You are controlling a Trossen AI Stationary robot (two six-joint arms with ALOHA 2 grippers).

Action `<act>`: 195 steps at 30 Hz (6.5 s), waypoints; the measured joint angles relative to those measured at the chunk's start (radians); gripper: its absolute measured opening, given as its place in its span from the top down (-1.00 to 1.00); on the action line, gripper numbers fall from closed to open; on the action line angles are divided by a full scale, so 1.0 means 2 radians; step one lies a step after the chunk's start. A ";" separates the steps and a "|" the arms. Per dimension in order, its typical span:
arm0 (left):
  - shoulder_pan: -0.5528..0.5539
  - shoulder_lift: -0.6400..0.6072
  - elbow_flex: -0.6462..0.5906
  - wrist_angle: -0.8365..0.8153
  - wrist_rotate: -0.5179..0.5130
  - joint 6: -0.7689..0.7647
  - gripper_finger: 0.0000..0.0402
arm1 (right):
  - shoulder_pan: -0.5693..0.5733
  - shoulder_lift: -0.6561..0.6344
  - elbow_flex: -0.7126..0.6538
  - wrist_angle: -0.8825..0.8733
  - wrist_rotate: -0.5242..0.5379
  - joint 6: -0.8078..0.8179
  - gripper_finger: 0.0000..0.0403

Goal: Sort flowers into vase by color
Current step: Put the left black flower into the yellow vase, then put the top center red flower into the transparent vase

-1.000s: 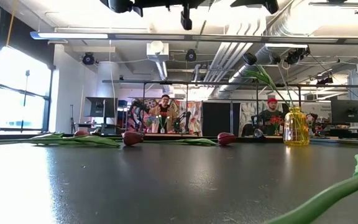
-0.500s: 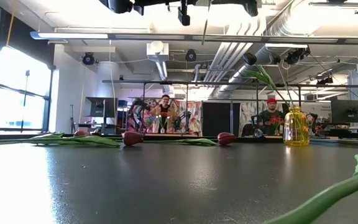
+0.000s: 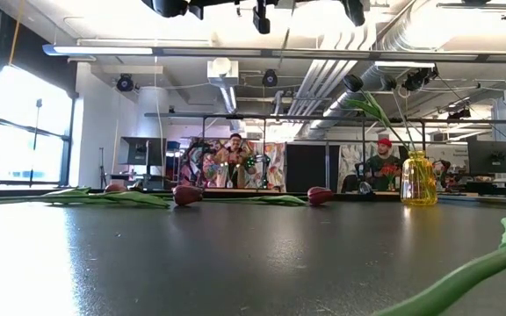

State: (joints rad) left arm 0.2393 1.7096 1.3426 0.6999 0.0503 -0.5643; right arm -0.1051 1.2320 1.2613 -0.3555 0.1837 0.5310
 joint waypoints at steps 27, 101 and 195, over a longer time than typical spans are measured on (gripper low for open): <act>0.026 0.000 0.000 -0.120 0.072 0.041 0.23 | 0.000 -0.093 0.000 -0.264 0.279 0.078 1.00; 0.179 0.000 0.000 -0.392 0.163 0.167 0.23 | -0.078 -0.166 -0.115 -0.390 0.430 0.288 1.00; -0.142 -0.265 -0.289 -0.717 -0.122 -0.221 0.23 | 0.250 -0.099 -0.114 -0.175 0.361 0.140 0.16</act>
State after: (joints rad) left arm -0.0442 1.1805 0.7654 -0.7337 -0.1931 -1.0069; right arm 0.3954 1.0345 1.0328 -0.7047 0.9057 0.8107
